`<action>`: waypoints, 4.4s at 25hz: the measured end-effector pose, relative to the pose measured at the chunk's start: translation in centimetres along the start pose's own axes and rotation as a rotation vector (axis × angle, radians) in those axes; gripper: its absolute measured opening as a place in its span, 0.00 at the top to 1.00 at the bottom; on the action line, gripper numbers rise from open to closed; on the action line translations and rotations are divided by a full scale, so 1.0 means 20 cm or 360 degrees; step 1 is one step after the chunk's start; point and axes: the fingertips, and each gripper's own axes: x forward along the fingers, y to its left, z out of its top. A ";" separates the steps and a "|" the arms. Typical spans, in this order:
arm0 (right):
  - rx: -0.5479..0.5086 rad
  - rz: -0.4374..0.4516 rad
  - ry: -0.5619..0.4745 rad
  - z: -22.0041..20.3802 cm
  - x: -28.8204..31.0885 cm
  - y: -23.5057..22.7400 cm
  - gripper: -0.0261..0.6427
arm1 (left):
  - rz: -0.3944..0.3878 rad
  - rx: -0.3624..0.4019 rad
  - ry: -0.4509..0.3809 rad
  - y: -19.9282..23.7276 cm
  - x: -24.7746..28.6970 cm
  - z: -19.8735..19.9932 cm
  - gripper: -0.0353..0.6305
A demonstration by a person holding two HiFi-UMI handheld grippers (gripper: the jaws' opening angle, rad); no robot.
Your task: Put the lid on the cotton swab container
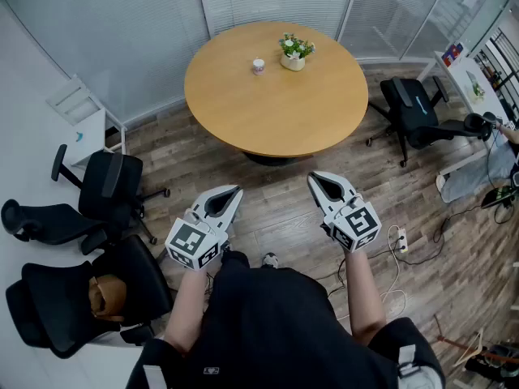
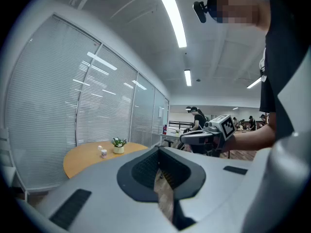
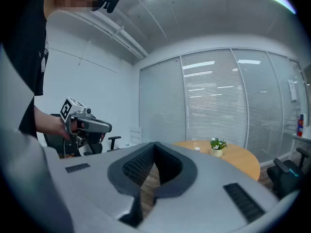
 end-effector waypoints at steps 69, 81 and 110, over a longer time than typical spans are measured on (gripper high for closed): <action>0.0101 -0.0108 0.0181 -0.07 1.11 -0.43 0.95 | 0.0023 -0.0131 0.0092 1.20 0.27 -0.01 0.94; 0.0113 0.0119 0.0168 -0.11 1.33 -0.74 0.95 | 0.0257 -0.0136 0.0104 1.27 0.49 0.01 0.94; 0.0120 -0.0187 0.0272 -0.16 1.82 -1.18 0.95 | -0.0040 -0.0167 0.0155 1.99 1.02 0.04 0.94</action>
